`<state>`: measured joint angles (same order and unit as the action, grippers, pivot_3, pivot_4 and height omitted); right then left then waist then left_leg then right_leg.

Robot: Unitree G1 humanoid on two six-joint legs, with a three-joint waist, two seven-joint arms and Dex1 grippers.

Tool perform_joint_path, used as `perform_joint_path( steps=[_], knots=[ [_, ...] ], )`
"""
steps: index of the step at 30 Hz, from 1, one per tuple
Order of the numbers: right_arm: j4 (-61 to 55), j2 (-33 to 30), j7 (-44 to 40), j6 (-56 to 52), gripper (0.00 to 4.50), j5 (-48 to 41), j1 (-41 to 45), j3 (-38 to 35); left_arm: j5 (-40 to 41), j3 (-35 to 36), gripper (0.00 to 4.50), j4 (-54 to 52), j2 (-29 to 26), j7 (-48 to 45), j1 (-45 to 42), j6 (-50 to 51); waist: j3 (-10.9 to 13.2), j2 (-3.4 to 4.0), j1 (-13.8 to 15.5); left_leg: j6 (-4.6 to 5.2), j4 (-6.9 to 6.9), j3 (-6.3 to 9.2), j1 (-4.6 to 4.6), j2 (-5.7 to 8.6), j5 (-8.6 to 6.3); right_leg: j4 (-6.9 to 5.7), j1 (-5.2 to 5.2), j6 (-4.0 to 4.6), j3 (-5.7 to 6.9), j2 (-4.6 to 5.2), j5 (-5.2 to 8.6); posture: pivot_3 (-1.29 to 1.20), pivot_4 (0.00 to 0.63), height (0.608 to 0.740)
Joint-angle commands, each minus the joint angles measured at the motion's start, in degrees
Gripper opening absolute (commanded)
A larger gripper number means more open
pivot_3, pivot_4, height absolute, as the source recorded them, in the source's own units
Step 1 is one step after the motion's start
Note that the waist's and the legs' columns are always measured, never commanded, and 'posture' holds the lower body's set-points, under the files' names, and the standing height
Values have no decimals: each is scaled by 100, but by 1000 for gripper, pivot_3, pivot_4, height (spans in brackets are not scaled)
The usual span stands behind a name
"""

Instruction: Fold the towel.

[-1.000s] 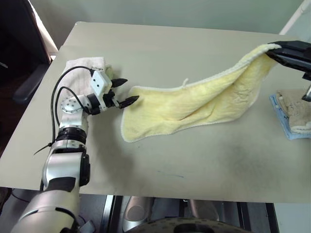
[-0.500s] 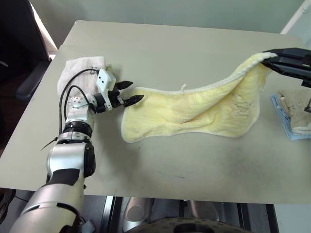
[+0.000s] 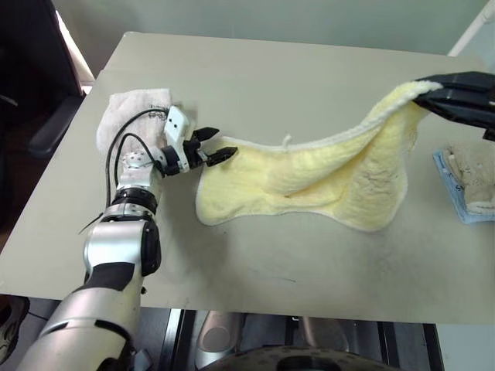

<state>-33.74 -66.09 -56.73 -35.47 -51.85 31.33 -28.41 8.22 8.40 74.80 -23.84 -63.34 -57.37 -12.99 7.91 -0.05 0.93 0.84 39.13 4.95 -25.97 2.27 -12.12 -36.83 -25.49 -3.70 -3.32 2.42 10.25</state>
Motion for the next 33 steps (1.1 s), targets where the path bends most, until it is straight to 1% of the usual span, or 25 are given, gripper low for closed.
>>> perform_joint_path(
  steps=[1,3,6,10,12,15,18,22,23,24,29,33],
  knots=[
    [8,-138,218,-68,16,-349,233,-318,157,291,4500,24,58,97,-199,227,0,0,1,1,1,0,0,0,1,0,0,-1,0,0,0,0,150,728],
    [-11,-171,283,-108,16,-417,267,-319,176,342,4500,22,108,-7,-180,340,0,0,1,1,1,-2,0,0,3,0,0,-9,0,0,4,0,150,728],
    [-31,-232,323,-138,16,-464,274,-301,225,414,4500,15,137,-251,-172,565,0,0,7,3,1,-1,0,0,6,-1,0,-47,0,0,18,0,150,728],
    [-23,-325,354,-143,16,-541,322,-276,540,758,4500,4,157,-549,-263,1053,0,0,10,3,1,-2,-1,0,7,-1,-1,-54,0,1,12,0,150,728],
    [-14,-356,370,-134,16,-552,342,-248,492,721,4500,-3,109,-851,-284,1309,0,0,11,3,1,-1,-1,0,7,-1,-1,-55,0,1,12,0,150,728],
    [-12,-379,390,-125,16,-569,348,-232,450,725,4500,-17,85,-1004,-293,1446,0,0,11,5,2,-2,-1,1,8,-1,-1,-52,-1,2,11,0,150,728],
    [9,-378,388,-88,0,-528,363,-168,414,697,3925,-24,-39,-1195,-316,1711,0,0,11,6,2,-3,0,0,8,-1,-2,-55,-1,3,12,0,150,728],
    [36,-373,367,-62,0,-494,375,-131,287,588,2549,-40,-136,-1291,-280,1843,0,0,10,7,1,-4,0,-1,8,-2,-4,-61,-1,4,8,0,150,728],
    [43,-373,360,-58,0,-487,375,-128,274,585,2142,-45,-144,-1293,-274,1842,0,0,11,8,2,-4,-1,0,9,-2,-4,-61,-1,4,8,0,150,728],
    [47,-372,355,-56,0,-482,375,-127,264,591,1836,-48,-147,-1293,-272,1839,0,0,14,9,2,-4,-2,0,9,-1,-4,-61,-1,4,8,0,150,728],
    [79,-353,329,-8,0,-415,376,-60,320,671,39,-44,-153,-1374,-306,2012,0,0,15,14,3,-5,-3,1,10,-1,-4,-58,-2,8,7,0,150,728],
    [99,-350,319,12,0,-385,383,-45,336,704,12,-51,-157,-1351,-319,2046,0,0,15,17,3,-7,-3,1,11,-1,-5,-59,-1,7,7,0,150,728]
  ],
)
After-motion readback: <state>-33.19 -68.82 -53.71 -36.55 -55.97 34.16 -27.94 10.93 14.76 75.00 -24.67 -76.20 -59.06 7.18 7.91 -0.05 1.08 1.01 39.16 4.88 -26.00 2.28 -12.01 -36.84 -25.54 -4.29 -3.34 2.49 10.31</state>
